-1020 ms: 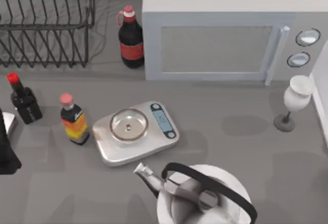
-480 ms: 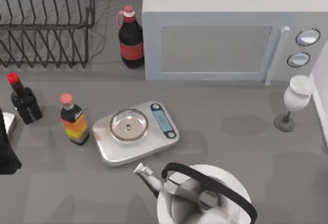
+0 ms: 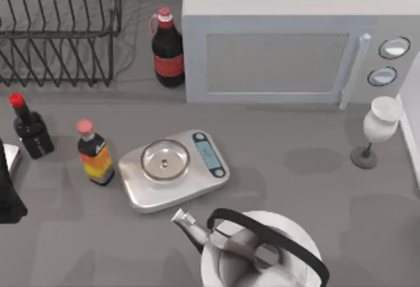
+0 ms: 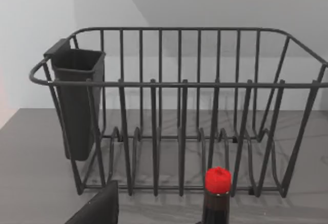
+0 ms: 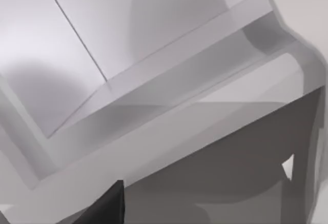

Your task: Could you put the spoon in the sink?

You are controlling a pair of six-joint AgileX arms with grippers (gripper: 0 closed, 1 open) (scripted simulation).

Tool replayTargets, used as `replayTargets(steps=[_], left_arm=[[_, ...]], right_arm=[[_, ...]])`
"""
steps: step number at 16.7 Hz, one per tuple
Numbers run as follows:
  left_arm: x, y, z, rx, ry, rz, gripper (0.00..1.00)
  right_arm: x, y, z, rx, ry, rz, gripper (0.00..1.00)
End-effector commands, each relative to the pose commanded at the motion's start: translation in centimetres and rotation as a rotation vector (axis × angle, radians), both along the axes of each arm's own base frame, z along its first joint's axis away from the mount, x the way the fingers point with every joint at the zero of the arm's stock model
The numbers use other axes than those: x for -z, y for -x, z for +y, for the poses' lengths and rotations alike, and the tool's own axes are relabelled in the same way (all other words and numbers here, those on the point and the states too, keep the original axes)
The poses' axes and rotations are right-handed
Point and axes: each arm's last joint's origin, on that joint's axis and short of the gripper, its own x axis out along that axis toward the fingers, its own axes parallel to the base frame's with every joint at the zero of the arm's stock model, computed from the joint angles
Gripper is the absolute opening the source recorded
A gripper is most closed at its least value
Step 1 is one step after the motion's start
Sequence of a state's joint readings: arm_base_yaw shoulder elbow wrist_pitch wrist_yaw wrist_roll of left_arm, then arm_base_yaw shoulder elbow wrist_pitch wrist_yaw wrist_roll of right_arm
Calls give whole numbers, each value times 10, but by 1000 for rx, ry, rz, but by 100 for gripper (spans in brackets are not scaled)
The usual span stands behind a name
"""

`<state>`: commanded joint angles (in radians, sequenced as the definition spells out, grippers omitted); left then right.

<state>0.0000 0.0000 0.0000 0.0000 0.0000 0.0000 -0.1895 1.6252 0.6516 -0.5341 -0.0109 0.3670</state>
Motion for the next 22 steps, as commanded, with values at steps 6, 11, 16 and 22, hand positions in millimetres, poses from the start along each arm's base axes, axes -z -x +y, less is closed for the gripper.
replayTargets(steps=[6,11,16,22], left_arm=[[0,0,0,0,0,0,100],[0,0,0,0,0,0,100],[0,0,0,0,0,0,100],[0,0,0,0,0,0,100]], right_arm=[[-42,-22,7,36,-11,-103,0],[-78,-17,2,57,-13,-24,0],[-118,-10,-1,0,5,-77,0],[-119,-12,-1,-2,4,-73,0]])
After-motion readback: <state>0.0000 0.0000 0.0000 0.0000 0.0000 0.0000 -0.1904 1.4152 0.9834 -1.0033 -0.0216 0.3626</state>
